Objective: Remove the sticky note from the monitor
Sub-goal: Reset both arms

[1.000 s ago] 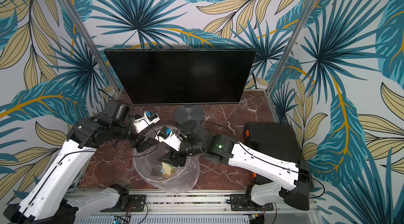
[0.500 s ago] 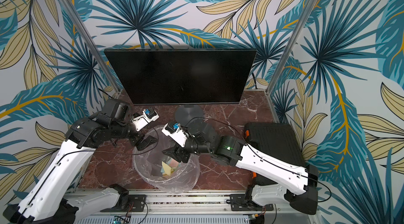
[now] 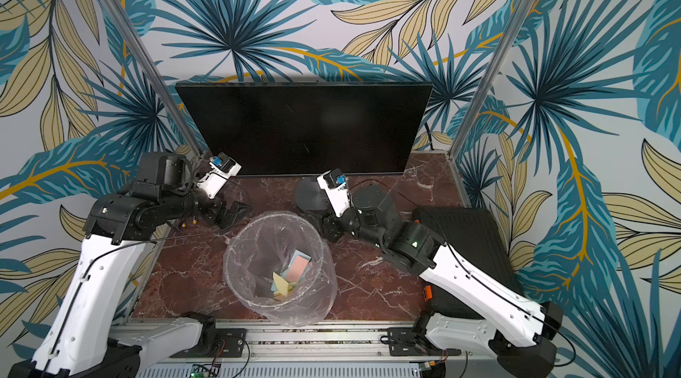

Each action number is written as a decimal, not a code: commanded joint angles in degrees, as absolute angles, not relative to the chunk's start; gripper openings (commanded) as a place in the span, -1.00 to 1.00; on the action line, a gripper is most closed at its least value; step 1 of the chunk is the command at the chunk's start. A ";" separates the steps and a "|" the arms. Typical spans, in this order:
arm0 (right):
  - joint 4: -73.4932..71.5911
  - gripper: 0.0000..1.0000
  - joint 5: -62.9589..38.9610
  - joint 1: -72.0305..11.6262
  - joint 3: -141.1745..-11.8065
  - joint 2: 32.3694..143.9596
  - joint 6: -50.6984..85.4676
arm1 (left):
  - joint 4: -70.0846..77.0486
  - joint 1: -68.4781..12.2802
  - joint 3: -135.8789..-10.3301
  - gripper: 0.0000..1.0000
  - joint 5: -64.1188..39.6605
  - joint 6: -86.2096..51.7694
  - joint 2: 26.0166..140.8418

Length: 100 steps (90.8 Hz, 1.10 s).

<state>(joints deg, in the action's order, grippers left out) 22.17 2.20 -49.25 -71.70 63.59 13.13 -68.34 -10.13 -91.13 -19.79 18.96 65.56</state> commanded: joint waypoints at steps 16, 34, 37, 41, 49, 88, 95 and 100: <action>23.53 0.23 6.30 -41.29 -69.20 60.50 18.96 | -62.44 -3.95 -89.62 1.00 -19.39 12.92 65.23; 26.39 0.27 6.87 -33.26 -66.72 58.50 24.39 | -60.97 2.89 -87.23 1.00 -20.22 10.62 65.15; 26.49 0.28 6.84 -31.52 -65.79 57.85 25.08 | -60.81 4.10 -86.56 1.00 -20.34 10.70 64.96; 26.85 0.32 6.81 -29.34 -64.52 56.92 25.92 | -60.36 6.09 -85.41 1.00 -20.52 10.80 64.54; 28.03 0.34 6.18 -24.96 -62.36 55.70 27.05 | -59.05 10.85 -82.37 1.00 -21.45 11.16 63.65; 19.85 0.67 3.31 -17.35 -48.82 49.67 27.76 | -43.70 21.73 -62.49 1.00 -16.83 12.43 62.52; 18.52 0.70 5.36 -17.33 -46.92 48.03 27.49 | -37.59 21.78 -57.85 1.00 -16.25 12.94 61.89; 17.93 0.71 6.59 -17.40 -45.82 46.99 26.99 | -33.82 21.75 -55.13 1.00 -16.93 12.87 61.59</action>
<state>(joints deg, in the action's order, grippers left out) 22.13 3.95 -17.54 -48.42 49.12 27.46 -45.23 21.39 -59.79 -18.02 11.99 63.64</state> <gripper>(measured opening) 0.850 0.999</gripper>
